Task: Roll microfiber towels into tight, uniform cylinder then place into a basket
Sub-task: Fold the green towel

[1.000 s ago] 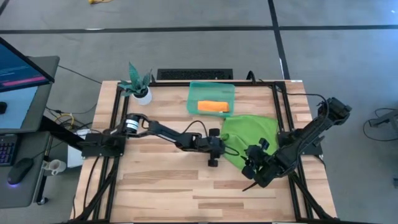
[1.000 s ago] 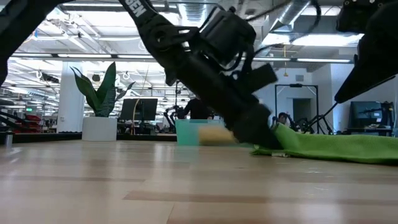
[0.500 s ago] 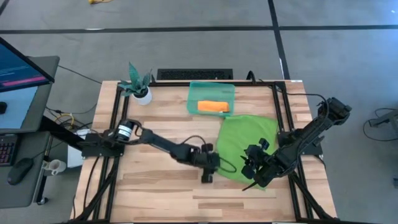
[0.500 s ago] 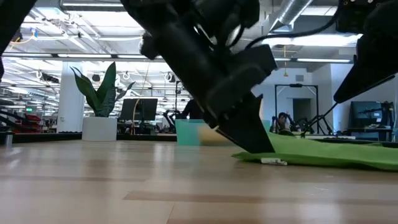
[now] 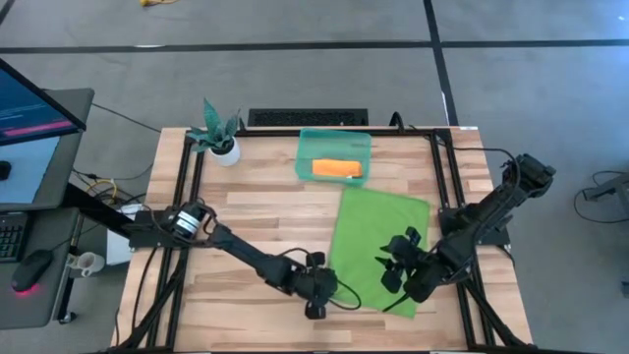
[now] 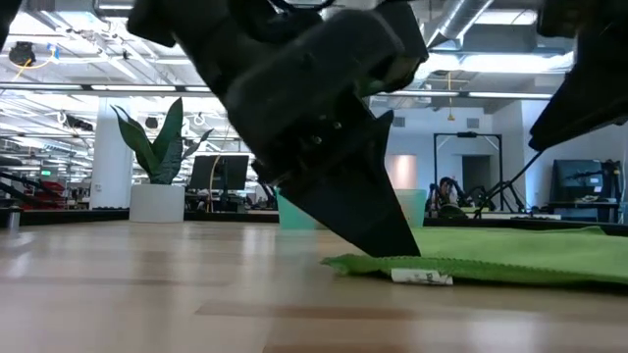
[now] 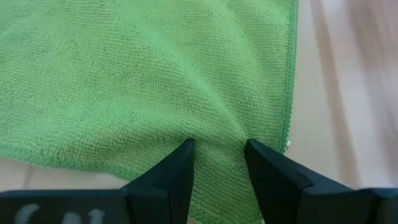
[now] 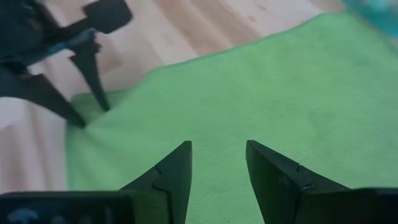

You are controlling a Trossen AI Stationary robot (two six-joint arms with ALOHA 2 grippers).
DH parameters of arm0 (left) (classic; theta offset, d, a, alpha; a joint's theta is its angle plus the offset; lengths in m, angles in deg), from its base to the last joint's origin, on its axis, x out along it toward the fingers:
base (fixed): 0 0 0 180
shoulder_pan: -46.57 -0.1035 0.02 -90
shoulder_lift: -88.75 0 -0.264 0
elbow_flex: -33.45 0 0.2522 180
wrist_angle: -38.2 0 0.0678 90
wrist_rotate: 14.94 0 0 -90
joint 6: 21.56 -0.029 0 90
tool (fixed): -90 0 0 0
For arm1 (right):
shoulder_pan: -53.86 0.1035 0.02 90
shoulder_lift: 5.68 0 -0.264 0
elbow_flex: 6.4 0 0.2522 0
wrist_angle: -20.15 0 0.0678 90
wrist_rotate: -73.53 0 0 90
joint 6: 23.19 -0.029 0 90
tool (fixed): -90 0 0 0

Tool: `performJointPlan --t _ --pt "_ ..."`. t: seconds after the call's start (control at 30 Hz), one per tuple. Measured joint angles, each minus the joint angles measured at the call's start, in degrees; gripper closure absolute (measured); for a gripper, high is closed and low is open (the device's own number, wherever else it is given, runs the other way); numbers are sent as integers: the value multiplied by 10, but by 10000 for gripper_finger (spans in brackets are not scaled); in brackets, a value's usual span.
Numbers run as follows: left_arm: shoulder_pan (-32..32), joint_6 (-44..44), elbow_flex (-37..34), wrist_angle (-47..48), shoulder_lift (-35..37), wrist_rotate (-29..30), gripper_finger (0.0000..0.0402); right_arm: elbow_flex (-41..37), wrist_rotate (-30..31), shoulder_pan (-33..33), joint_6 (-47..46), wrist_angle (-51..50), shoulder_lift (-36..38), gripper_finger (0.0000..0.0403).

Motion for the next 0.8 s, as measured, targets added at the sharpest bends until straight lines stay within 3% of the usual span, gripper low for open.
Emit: performJointPlan --t 0.23,0.37,0.53,0.6,0.8 --pt "8 -23 0 -2 9 30 263 0 7 21 27 37 0 230" --pt "4 -99 -5 0 34 87 263 0 19 25 49 48 0 230" --pt "-22 -214 -1 -78 72 184 263 0 19 25 50 48 0 230" --pt "-42 -238 -2 -85 71 180 263 0 19 25 50 48 0 230" --pt "-117 -227 -2 -86 67 64 263 0 19 25 51 47 0 230"
